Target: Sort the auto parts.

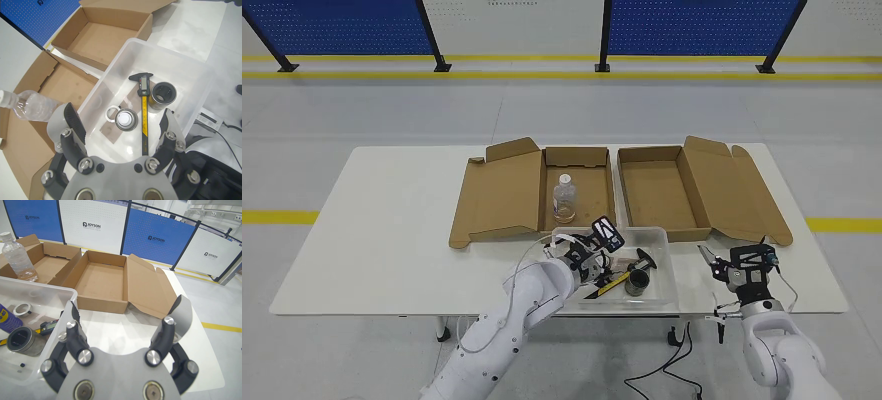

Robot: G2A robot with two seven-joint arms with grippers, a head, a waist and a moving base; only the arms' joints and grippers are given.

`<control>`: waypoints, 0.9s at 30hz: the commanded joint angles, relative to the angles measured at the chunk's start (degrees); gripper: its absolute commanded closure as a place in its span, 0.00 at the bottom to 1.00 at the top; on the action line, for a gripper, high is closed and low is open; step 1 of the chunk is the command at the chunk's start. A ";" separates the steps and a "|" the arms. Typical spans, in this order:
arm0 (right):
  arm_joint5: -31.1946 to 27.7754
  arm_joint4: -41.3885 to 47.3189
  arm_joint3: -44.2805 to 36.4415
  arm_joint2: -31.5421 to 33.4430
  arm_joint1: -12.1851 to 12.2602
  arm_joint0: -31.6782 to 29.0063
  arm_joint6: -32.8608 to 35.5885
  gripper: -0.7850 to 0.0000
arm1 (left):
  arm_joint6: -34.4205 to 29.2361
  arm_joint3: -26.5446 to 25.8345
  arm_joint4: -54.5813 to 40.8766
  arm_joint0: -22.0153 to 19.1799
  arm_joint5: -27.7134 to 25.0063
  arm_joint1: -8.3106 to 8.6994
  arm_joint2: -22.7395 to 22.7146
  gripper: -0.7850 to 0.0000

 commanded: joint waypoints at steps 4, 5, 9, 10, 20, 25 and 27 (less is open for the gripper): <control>0.00 0.00 0.00 0.00 0.00 0.00 0.00 0.00 | 0.67 2.68 -1.22 -0.10 2.34 -0.23 0.52 0.00; 0.00 0.00 0.00 0.00 0.00 0.00 0.00 0.00 | 0.87 3.17 -1.34 -0.23 2.66 -0.27 0.62 0.00; 0.00 0.00 0.00 0.00 0.00 0.00 0.00 0.00 | 1.39 5.26 -5.58 -0.27 4.88 -0.63 0.40 0.15; 0.00 0.00 0.00 0.00 0.00 0.00 0.00 0.00 | 1.39 5.70 -6.04 -0.51 5.18 -0.70 0.46 0.21; 0.00 0.00 0.00 0.00 0.00 0.00 0.00 0.00 | 2.45 8.81 -7.39 -0.78 7.53 -1.01 1.54 0.52; 0.00 0.00 0.00 0.00 0.00 0.00 0.00 0.00 | 2.45 8.93 -7.43 -0.46 7.74 -0.98 1.88 0.53; 0.00 0.00 0.00 0.00 0.00 0.00 0.00 0.00 | 2.45 8.86 -7.39 -0.29 7.79 -0.97 2.10 0.53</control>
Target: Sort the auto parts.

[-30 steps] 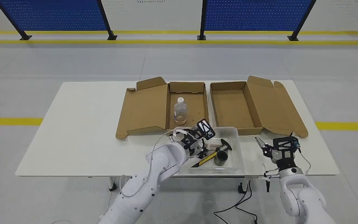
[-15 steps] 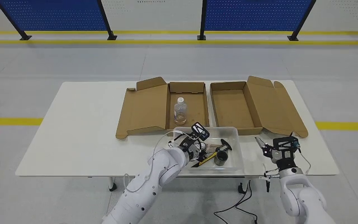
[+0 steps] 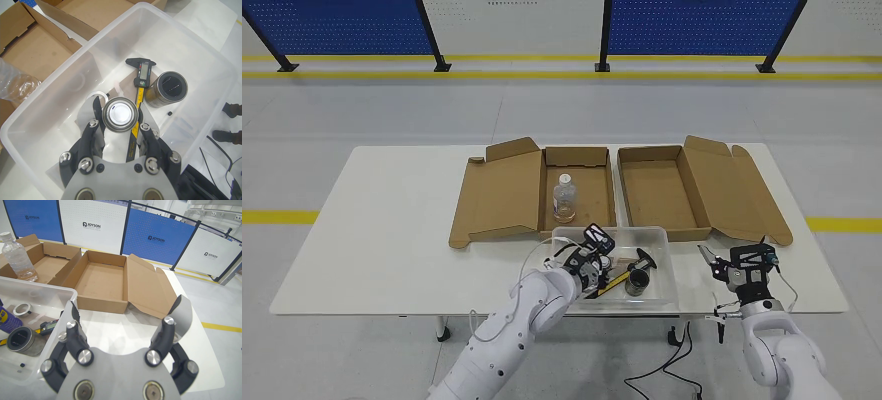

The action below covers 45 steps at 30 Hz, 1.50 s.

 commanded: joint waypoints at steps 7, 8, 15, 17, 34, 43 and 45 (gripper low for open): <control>0.00 0.00 0.00 0.00 0.00 0.00 0.00 0.00 | 0.75 0.09 1.19 0.04 0.17 0.06 0.71 0.53; 0.00 0.00 0.00 0.00 0.00 0.00 0.00 0.00 | 0.78 0.13 1.22 -0.01 0.19 0.05 0.76 0.53; 0.00 0.00 0.00 0.00 0.00 0.00 0.00 0.00 | 1.02 0.71 1.58 -0.42 0.16 0.03 1.18 0.65; 0.00 0.00 0.00 0.00 0.00 0.00 0.00 0.00 | 1.18 0.82 1.45 -0.47 0.13 0.03 1.24 0.78; 0.00 0.00 0.00 0.00 0.00 0.00 0.00 0.00 | 1.08 -2.98 1.11 -0.09 -0.93 0.59 -0.30 1.00; 0.00 0.00 0.00 0.00 0.00 0.00 0.00 0.00 | -5.29 -14.38 -4.60 2.34 -3.24 1.77 -5.52 1.00; 0.00 0.00 0.00 0.00 0.00 0.00 0.00 0.00 | -9.12 -18.01 -6.69 3.09 -4.79 2.25 -7.34 1.00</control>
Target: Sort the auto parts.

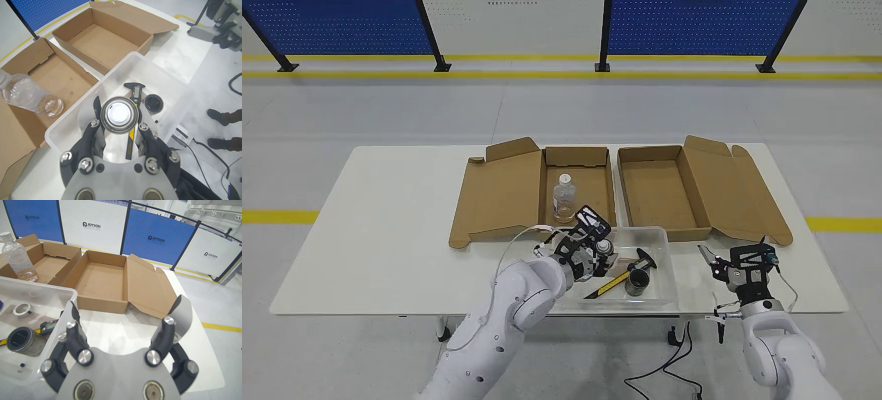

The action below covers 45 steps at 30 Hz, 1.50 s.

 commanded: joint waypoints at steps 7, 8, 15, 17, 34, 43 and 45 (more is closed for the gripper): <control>0.00 0.00 0.00 0.00 0.00 0.00 0.00 0.00 | -12.18 -10.85 -6.08 2.21 -8.08 1.84 -5.52 1.00; 0.00 0.00 0.00 0.00 0.00 0.00 0.00 0.00 | -12.85 -11.50 -6.59 2.41 -8.64 2.00 -6.05 1.00; 0.00 0.00 0.00 0.00 0.00 0.00 0.00 0.00 | -17.65 -16.35 -11.44 3.95 -11.26 3.26 -9.36 1.00; 0.00 0.00 0.00 0.00 0.00 0.00 0.00 0.00 | -18.13 -16.89 -12.37 4.18 -11.42 3.51 -9.62 1.00; 0.00 0.00 0.00 0.00 0.00 0.00 0.00 0.00 | -13.00 -15.37 -13.52 3.28 -8.47 4.76 -9.06 1.00; 0.00 0.00 0.00 0.00 0.00 0.00 0.00 0.00 | -5.79 -12.33 -8.25 1.43 -4.82 4.92 -7.56 1.00; 0.00 0.00 0.00 0.00 0.00 0.00 0.00 0.00 | -3.41 -11.34 -5.24 0.95 -3.61 4.93 -7.01 1.00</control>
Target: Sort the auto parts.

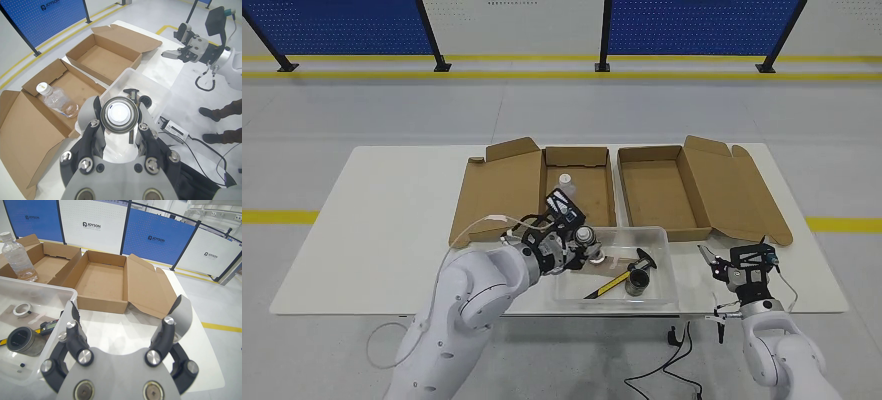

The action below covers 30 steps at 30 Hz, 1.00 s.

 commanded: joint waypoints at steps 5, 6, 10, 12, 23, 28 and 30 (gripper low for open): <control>0.00 0.00 0.00 0.00 0.00 0.00 0.00 0.00 | 8.18 4.43 9.35 -1.59 5.18 -0.22 2.47 1.00; 0.00 0.00 0.00 0.00 0.00 0.00 0.00 0.00 | 9.20 5.45 10.14 -1.85 6.31 -0.33 2.96 1.00; 0.00 0.00 0.00 0.00 0.00 0.00 0.00 0.00 | 13.06 9.47 15.20 -3.78 10.48 -0.73 4.98 1.00; 0.00 0.00 0.00 0.00 0.00 0.00 0.00 0.00 | 14.42 11.77 16.39 -4.95 12.68 -1.04 5.92 1.00; 0.00 0.00 0.00 0.00 0.00 0.00 0.00 0.00 | 16.68 24.27 21.29 -11.42 19.40 -2.80 10.80 1.00; 0.00 0.00 0.00 0.00 0.00 0.00 0.00 0.00 | 16.48 28.43 22.44 -13.27 20.47 -3.29 11.35 1.00; 0.00 0.00 0.00 0.00 0.00 0.00 0.00 0.00 | 16.78 30.13 22.59 -13.93 20.58 -3.47 11.48 1.00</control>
